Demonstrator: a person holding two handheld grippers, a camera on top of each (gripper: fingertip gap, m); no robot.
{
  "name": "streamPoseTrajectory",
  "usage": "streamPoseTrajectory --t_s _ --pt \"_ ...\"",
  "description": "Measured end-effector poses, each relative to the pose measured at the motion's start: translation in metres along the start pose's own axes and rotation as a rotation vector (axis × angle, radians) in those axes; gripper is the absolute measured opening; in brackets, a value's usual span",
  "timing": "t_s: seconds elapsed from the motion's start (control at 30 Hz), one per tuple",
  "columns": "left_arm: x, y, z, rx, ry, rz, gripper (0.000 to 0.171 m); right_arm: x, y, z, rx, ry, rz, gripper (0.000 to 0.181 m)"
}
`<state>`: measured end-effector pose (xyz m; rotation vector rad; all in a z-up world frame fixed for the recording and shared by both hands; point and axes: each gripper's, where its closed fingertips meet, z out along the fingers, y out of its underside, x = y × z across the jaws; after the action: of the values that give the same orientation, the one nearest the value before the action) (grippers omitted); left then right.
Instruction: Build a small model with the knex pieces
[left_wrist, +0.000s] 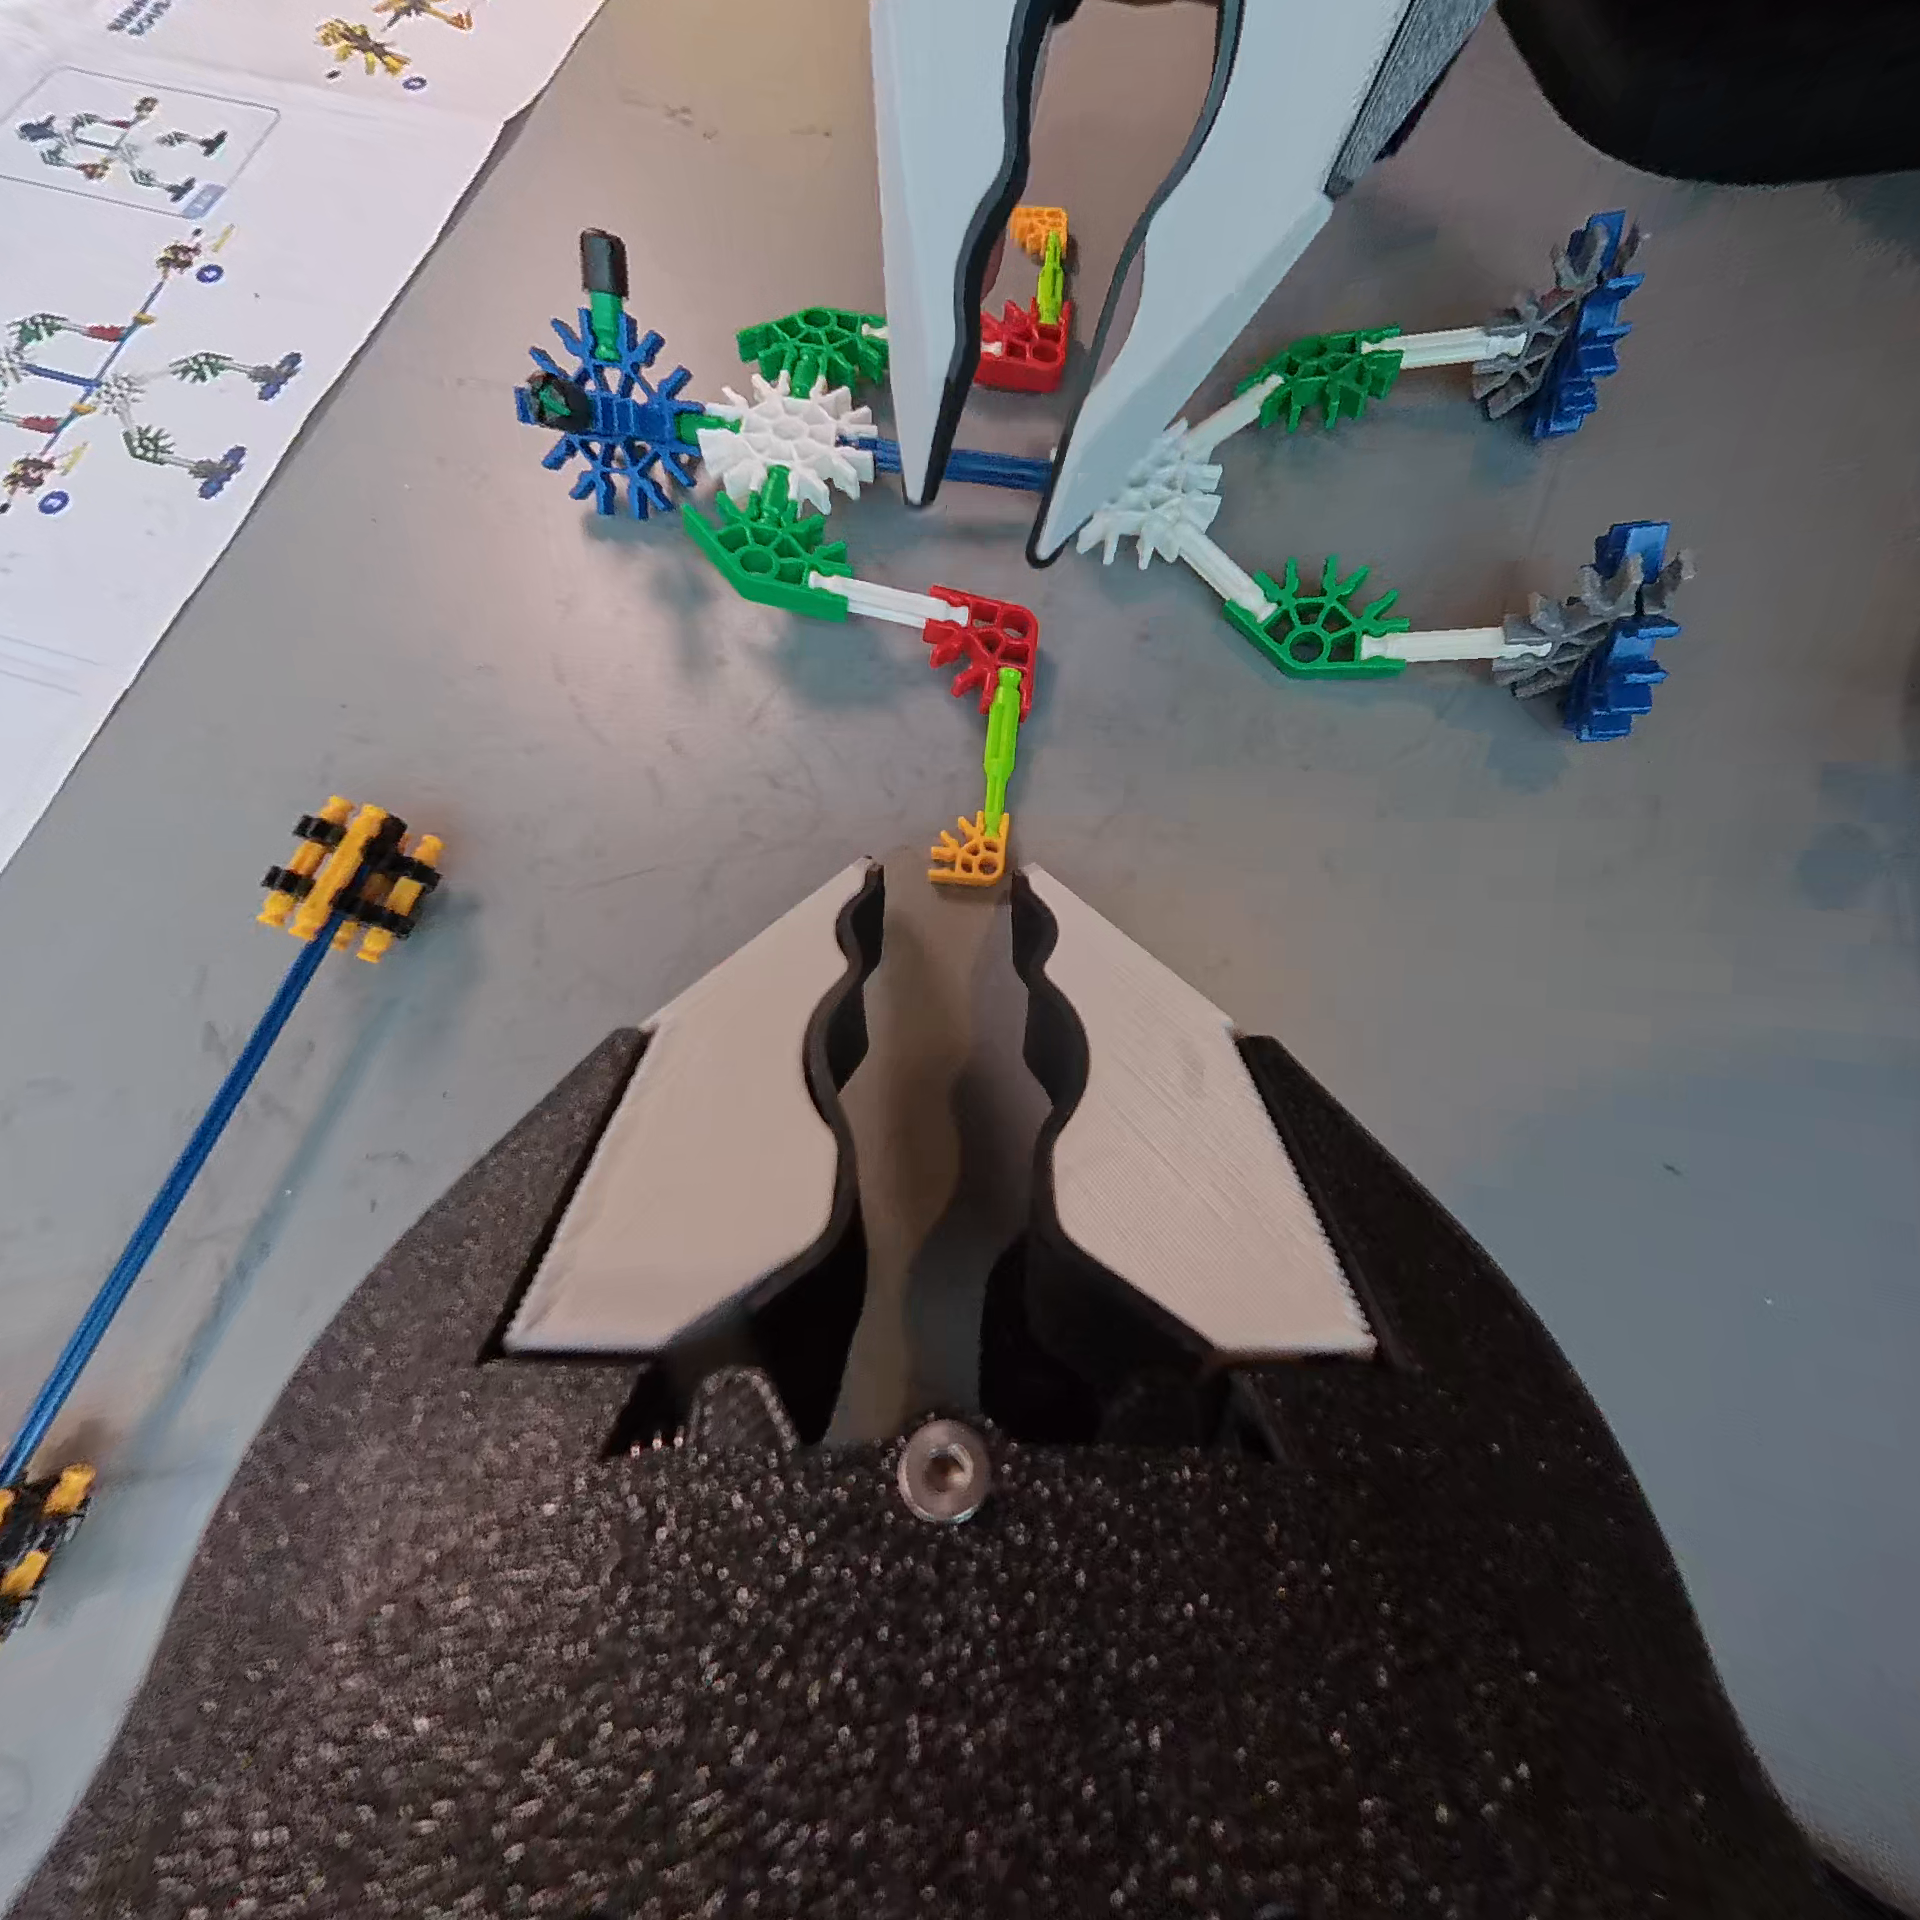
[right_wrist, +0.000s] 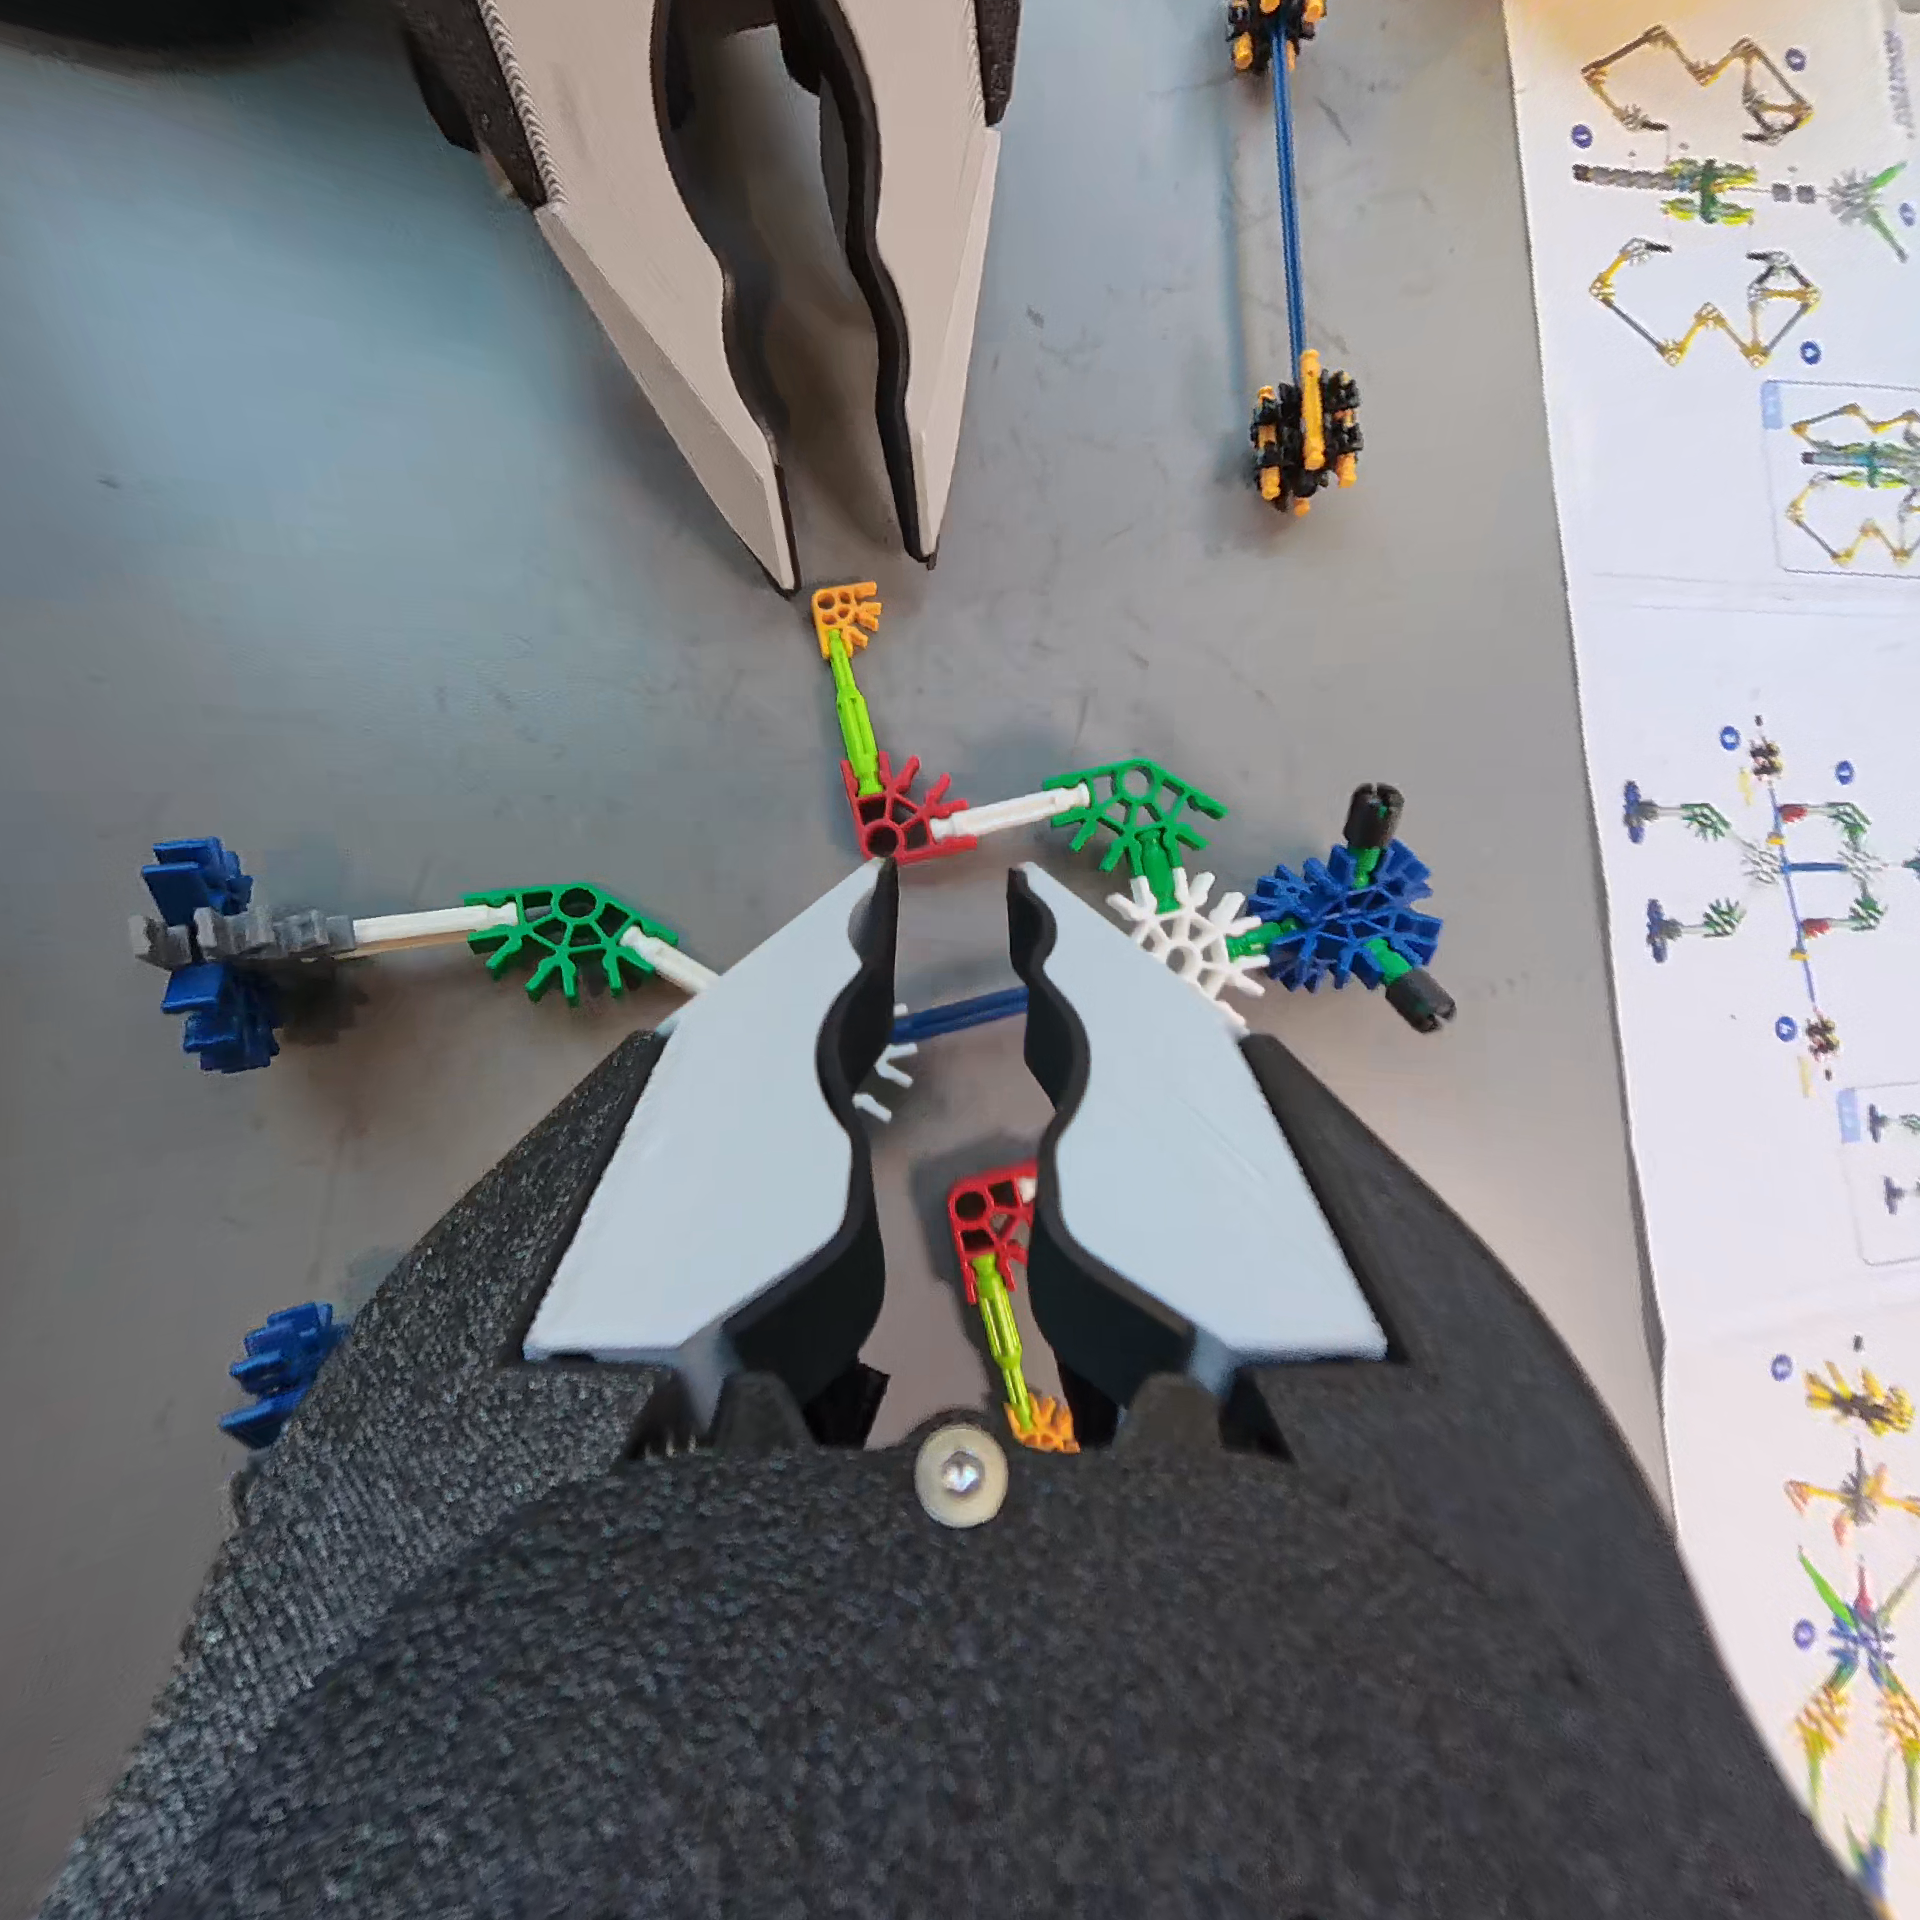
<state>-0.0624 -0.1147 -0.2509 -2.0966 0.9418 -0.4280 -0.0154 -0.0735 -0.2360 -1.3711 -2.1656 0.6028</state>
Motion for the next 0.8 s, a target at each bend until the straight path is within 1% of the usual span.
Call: streamPoseTrajectory --t_s 0.07,0.17,0.27,0.33,0.4,0.47,0.53,0.57,0.7,0.8 --pt "0.000 0.003 0.002 -0.019 0.000 -0.005 0.024 0.008 0.005 -0.009 0.037 0.020 0.042 0.021" --pt "0.002 0.000 0.005 -0.015 0.019 -0.023 0.024 0.021 0.014 -0.023 0.084 0.052 0.112 0.023" --pt "0.003 0.000 0.006 -0.022 0.026 -0.032 0.020 0.032 0.029 -0.037 0.094 0.082 0.135 0.024" --pt "0.002 0.000 0.006 -0.022 0.025 -0.035 0.019 0.041 0.034 -0.048 0.128 0.111 0.166 0.024" --pt "0.002 -0.001 0.006 -0.021 0.019 -0.027 0.015 0.049 0.031 -0.057 0.203 0.118 0.210 0.022" --pt "0.002 -0.003 0.006 -0.011 0.014 -0.017 0.015 0.048 0.019 -0.062 0.287 0.097 0.235 0.018" --pt "0.004 -0.008 0.005 0.016 0.027 -0.027 0.015 0.035 0.003 -0.057 0.328 0.049 0.207 0.015" --pt "0.005 -0.012 0.004 0.036 0.035 -0.033 0.015 0.027 -0.003 -0.050 0.323 0.030 0.172 0.013" --pt "0.009 -0.024 0.002 0.091 0.060 -0.042 0.014 -0.005 -0.014 -0.011 0.206 -0.022 0.003 0.011" --pt "0.012 -0.027 0.002 0.102 0.057 -0.031 0.014 -0.017 -0.019 0.009 0.153 -0.056 -0.051 0.011"
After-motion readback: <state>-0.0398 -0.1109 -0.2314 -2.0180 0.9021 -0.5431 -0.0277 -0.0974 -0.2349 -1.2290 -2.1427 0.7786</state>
